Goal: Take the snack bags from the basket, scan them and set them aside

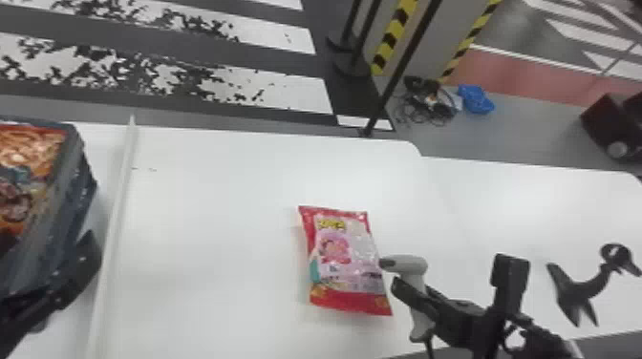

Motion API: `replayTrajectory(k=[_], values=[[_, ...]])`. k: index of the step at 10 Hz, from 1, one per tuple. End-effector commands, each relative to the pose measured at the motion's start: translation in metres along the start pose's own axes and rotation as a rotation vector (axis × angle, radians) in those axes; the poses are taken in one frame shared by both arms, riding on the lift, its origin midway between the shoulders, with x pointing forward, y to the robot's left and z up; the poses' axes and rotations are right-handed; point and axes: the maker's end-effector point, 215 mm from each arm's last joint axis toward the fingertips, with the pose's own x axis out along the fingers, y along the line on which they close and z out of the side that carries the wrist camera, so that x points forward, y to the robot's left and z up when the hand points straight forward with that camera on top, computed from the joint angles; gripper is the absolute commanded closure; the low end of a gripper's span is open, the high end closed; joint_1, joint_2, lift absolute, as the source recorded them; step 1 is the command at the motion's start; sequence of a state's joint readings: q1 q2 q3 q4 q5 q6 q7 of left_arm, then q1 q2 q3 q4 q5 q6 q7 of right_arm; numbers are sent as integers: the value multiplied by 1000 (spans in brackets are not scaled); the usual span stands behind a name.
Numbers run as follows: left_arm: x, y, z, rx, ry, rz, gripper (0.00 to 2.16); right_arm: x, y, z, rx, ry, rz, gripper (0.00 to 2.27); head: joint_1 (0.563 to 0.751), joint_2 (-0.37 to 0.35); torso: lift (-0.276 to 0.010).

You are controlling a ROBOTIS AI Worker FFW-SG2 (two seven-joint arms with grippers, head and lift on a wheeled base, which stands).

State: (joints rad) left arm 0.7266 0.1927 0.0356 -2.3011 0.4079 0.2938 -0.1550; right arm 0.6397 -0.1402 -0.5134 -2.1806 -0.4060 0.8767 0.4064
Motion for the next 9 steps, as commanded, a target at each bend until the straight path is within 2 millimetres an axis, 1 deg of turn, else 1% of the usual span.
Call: replayTrajectory(k=[1,2,3,5,7,9], values=[[-3,9,4,3,0,-1,70,-4,43,-1,21,7,55,2250,695,-314,-75],[-4,12,7,2,-3,-4,70,-6,64,-1,23,13,71,2250,695,-260,-75],[-3,13,11,3,-6,-10,70,-1,80,-9,3,30,75,2250,695,-215,-75],[-12,24,20,-9,-14,-15,70,11,92,-20,-49,54,50,2250,695,-160,-75],[-13,30,22,-15,-8,-28,70,20,102,-22,-82,45,35,2250,695,-99,-75],[-14,31,21,-19,-1,-39,70,28,102,-29,-104,56,19,2250,695,-75,-75]])
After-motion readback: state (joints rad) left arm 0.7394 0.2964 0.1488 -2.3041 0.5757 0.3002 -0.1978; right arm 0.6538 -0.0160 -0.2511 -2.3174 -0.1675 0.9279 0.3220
